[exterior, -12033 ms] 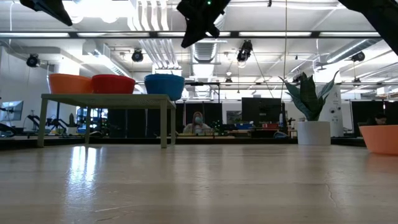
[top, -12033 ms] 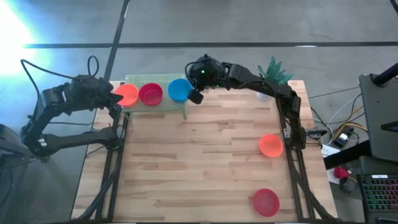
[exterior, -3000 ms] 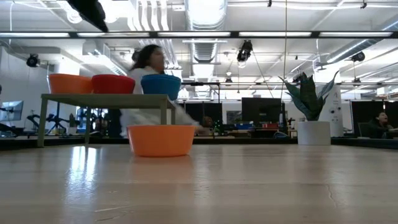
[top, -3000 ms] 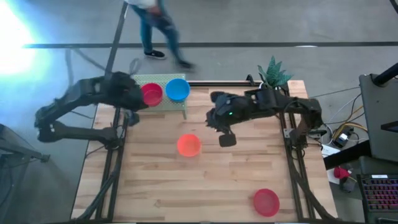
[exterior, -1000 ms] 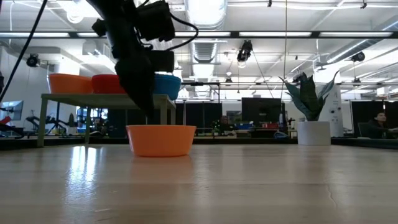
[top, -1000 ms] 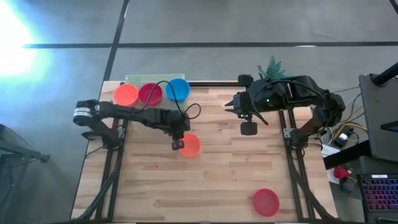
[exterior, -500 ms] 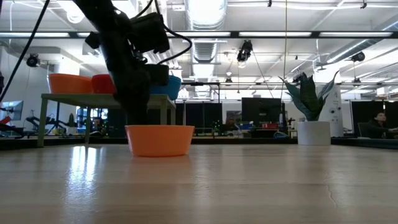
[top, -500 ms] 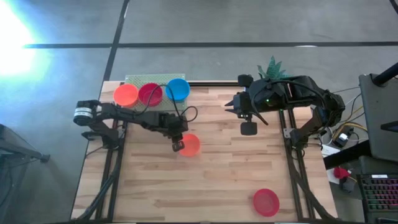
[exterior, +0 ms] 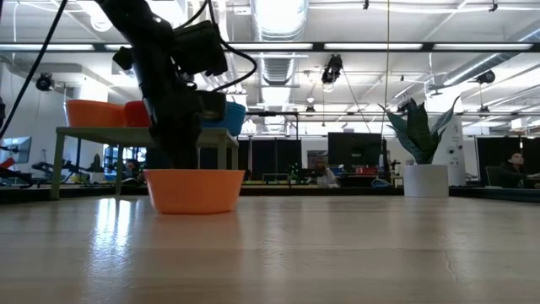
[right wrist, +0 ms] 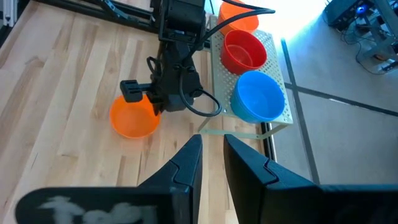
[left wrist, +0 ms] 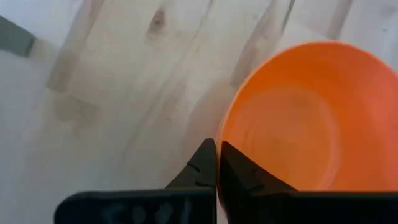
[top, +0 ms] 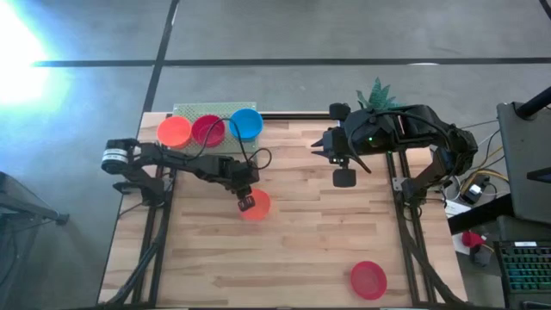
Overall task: Pick & Place Mini bowls
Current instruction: Stack the orange bowl on top of the other orange bowls on the shelf
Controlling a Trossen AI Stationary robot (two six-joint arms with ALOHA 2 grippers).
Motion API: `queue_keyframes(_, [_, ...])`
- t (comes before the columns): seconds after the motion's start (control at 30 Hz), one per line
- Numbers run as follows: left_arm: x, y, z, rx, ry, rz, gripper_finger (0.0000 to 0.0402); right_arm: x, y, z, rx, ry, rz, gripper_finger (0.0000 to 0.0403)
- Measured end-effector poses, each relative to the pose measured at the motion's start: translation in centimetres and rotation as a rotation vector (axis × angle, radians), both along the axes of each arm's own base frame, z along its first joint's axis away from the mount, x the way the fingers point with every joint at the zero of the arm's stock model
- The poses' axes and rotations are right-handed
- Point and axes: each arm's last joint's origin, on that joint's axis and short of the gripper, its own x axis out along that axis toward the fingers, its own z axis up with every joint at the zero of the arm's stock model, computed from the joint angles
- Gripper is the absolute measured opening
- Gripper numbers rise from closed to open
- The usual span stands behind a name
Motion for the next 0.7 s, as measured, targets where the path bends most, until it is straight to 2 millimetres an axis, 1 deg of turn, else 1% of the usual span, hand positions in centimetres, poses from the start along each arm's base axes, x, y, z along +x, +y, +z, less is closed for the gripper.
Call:
queue_keyframes(0.07, [0.1, -0.1, 0.5, -0.039, -0.002, -0.010, 0.0003, 0.0, 0.0, 0.0, -0.001, 0.000, 0.001, 0.0063])
queue_keyframes(0.13, [0.1, -0.3, 1.5, -0.088, -0.013, -0.024, 0.0002, 0.0, 0.0, 0.0, 0.000, 0.000, 0.000, 0.0063])
queue_keyframes(0.23, [-0.1, -0.4, 4.0, -0.115, -0.048, -0.034, 0.0002, 0.0, 0.0, 0.0, -0.002, 0.000, 0.001, 0.0063])
queue_keyframes(0.33, [-1.0, -0.4, 7.2, -0.112, -0.081, -0.031, 0.0001, 0.0, 0.0, 0.0, 0.000, -0.001, 0.000, 0.0063])
queue_keyframes(0.43, [-2.4, 0.1, 10.4, -0.131, -0.096, 0.029, 0.0001, 0.0, 0.0, 0.0, -0.002, 0.000, 0.002, 0.0063])
queue_keyframes(0.57, [-4.7, 0.8, 14.1, -0.135, -0.120, 0.144, 0.0001, 0.0, 0.0, 0.0, -0.003, -0.001, 0.002, 0.0063])
queue_keyframes(0.7, [-7.1, 1.5, 17.6, -0.071, -0.160, 0.260, 0.0001, 0.1, 0.0, 0.0, -0.003, 0.000, 0.002, 0.0063])
